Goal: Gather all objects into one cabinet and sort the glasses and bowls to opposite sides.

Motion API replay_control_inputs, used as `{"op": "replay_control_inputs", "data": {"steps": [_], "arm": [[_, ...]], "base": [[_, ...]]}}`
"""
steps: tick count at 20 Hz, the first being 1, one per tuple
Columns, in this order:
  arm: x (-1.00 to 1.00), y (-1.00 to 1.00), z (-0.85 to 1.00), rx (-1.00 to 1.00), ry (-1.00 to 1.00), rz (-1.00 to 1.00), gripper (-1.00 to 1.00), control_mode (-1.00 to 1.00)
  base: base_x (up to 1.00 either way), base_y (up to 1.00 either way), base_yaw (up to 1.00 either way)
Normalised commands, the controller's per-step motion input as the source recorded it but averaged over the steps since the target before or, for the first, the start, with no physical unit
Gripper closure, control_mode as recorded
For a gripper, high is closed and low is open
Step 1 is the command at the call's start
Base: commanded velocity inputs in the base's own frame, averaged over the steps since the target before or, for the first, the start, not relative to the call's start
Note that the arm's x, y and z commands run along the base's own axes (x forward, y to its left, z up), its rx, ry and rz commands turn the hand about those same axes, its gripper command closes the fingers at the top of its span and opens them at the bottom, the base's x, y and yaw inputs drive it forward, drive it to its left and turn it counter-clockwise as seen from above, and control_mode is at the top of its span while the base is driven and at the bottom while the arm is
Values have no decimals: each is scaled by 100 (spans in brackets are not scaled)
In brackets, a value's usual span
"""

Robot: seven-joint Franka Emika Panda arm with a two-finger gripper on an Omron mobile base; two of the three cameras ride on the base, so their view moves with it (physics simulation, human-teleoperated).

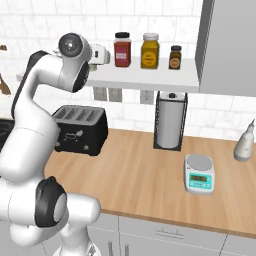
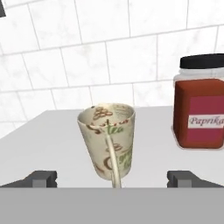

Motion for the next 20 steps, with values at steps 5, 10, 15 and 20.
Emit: {"op": "replay_control_inputs", "data": {"steps": [5, 10, 15, 20], "arm": [[30, 1, 0, 0, 0, 0, -100, -100], [28, 4, -9, 0, 0, 0, -100, -100], [5, 15, -11, 0, 0, 0, -100, -100], [2, 8, -4, 0, 0, 0, -100, -100]], "base": [[0, 0, 0], [0, 0, 0], [0, 0, 0], [0, 0, 0]]}}
